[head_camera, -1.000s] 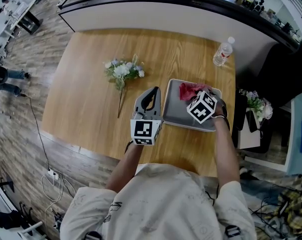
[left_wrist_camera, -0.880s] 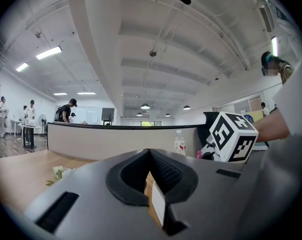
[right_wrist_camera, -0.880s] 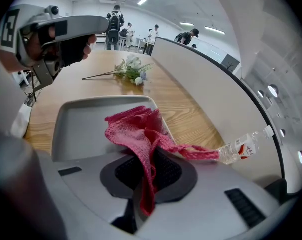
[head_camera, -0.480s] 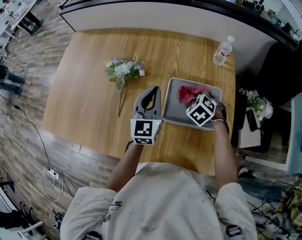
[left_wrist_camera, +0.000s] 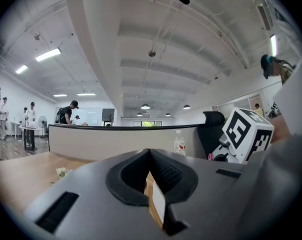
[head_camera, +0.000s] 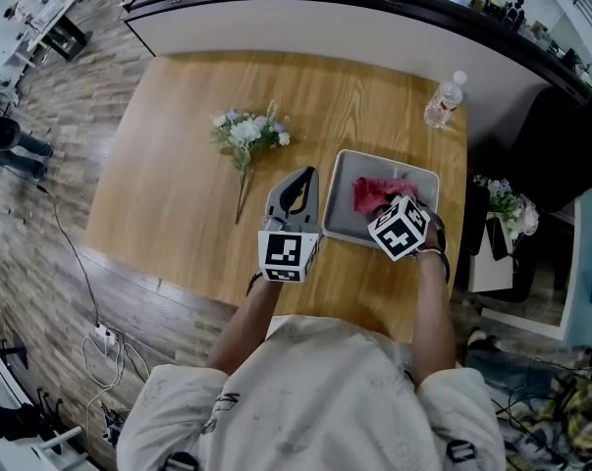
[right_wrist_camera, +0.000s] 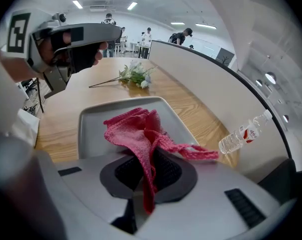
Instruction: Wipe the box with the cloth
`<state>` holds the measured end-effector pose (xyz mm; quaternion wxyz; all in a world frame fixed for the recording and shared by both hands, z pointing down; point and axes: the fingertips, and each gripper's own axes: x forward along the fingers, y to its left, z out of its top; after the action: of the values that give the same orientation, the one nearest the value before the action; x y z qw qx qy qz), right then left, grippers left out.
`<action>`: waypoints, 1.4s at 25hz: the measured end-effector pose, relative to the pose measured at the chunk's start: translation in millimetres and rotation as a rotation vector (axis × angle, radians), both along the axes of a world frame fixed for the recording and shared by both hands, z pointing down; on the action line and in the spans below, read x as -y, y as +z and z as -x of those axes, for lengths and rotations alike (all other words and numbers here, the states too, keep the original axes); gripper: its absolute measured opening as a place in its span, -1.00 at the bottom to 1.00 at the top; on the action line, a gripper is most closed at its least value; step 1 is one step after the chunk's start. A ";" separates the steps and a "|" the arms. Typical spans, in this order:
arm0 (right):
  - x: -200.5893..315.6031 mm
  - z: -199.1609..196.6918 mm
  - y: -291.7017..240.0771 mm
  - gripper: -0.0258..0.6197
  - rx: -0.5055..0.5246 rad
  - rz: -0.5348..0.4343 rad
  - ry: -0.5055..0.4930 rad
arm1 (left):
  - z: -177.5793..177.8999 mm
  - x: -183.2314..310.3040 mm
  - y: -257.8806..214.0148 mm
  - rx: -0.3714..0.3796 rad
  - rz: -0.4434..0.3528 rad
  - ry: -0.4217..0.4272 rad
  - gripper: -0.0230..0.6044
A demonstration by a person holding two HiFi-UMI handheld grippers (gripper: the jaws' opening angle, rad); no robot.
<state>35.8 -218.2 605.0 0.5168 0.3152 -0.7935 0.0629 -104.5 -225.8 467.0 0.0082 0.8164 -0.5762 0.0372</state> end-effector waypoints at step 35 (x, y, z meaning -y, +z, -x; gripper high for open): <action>-84.8 10.9 -3.7 -0.75 0.055 0.216 -0.090 | -10.8 3.2 0.2 -0.012 0.003 0.022 -0.90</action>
<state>25.0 -133.4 601.4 0.5279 0.2202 -0.8093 0.1334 -93.7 -229.0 467.2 0.0127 0.8229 -0.5670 0.0332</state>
